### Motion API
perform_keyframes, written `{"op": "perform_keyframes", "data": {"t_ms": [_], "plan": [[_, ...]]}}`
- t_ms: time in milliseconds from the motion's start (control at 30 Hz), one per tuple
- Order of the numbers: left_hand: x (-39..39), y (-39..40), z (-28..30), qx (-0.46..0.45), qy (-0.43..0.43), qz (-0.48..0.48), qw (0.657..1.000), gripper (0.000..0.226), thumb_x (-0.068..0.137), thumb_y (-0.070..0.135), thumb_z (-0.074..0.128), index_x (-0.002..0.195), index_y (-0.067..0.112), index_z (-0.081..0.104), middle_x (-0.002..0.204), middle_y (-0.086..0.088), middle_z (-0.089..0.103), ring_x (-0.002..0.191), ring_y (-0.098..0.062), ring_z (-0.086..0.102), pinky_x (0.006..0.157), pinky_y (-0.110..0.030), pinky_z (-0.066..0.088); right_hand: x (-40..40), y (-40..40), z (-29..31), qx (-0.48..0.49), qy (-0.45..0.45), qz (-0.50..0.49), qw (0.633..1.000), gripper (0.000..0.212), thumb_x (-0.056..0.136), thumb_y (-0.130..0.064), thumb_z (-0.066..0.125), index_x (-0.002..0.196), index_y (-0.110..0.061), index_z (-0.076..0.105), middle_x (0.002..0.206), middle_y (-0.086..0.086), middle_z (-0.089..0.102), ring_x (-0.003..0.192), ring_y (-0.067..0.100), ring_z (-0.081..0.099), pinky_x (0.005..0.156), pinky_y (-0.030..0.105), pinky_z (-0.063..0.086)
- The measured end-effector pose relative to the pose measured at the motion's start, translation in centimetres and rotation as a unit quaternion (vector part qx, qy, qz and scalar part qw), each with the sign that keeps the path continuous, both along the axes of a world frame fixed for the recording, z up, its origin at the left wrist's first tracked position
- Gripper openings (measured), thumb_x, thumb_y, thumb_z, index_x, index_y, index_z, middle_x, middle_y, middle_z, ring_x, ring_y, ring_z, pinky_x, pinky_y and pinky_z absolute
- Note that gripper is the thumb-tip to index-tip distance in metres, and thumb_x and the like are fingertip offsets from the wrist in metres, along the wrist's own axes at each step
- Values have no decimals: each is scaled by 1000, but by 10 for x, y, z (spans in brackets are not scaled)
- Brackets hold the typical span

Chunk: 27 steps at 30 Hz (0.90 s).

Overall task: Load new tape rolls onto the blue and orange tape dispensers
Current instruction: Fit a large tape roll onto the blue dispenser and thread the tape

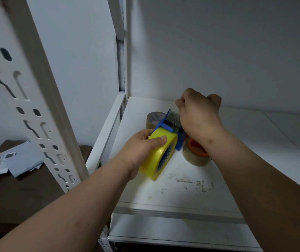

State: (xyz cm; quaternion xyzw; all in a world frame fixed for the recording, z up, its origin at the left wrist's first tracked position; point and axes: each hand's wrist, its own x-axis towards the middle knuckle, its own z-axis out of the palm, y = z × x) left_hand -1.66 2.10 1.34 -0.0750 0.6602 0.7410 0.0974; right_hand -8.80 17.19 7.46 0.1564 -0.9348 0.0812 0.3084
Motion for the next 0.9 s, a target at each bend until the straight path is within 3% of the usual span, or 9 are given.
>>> {"op": "perform_keyframes", "data": {"t_ms": [133, 333, 467, 567, 700, 800, 900], "plan": [[0, 2, -3, -19, 27, 21, 999, 23, 84, 32, 74, 105, 25, 68, 97, -1, 77, 74, -14, 74, 64, -28, 58, 4, 2, 3, 1, 31, 8, 999, 19, 96, -21, 42, 81, -11, 49, 67, 2, 56, 58, 26, 46, 75, 33, 15], [-3, 2, -5, -52, 33, 64, 996, 40, 76, 45, 77, 103, 17, 69, 94, -7, 77, 79, -24, 74, 66, -32, 61, 9, 3, 16, -27, 44, 28, 998, 21, 98, -24, 40, 80, -14, 43, 68, 1, 51, 57, 25, 44, 77, 33, 21], [-5, 3, -4, -60, 34, 94, 993, 44, 72, 50, 78, 98, 16, 69, 87, -5, 77, 67, -17, 74, 56, -27, 58, 9, 5, 37, -93, 28, 51, 994, 24, 99, -28, 39, 89, -8, 48, 78, 2, 49, 71, 32, 55, 71, 38, 38], [-7, 3, -3, -79, 33, 112, 990, 53, 70, 55, 78, 97, 11, 66, 82, -3, 76, 59, -13, 71, 47, -21, 52, 13, 0, 49, -112, 21, 89, 989, 21, 99, -28, 40, 86, -11, 43, 81, 3, 49, 75, 31, 54, 65, 37, 39], [-6, 0, -4, -97, 39, 101, 989, 55, 67, 62, 74, 95, 15, 66, 83, -2, 76, 66, -16, 72, 50, -22, 55, 12, -2, 54, -131, -18, 106, 986, 23, 98, -31, 41, 85, -12, 41, 80, 3, 51, 71, 24, 50, 63, 35, 40], [-3, -3, -6, -87, 50, 93, 991, 53, 65, 64, 73, 91, 18, 65, 83, -1, 76, 66, -15, 73, 50, -20, 52, 8, -2, 49, -210, -69, 106, 969, 23, 98, -31, 41, 84, -12, 41, 73, -1, 47, 64, 14, 46, 60, 34, 40], [-1, -3, -9, -66, 56, 92, 992, 53, 64, 63, 74, 91, 18, 66, 85, -3, 76, 70, -18, 73, 53, -23, 54, 4, 0, 40, -333, -139, 90, 928, 21, 99, -29, 36, 91, -10, 41, 92, 16, 58, 85, 31, 59, 74, 50, 52]]}}
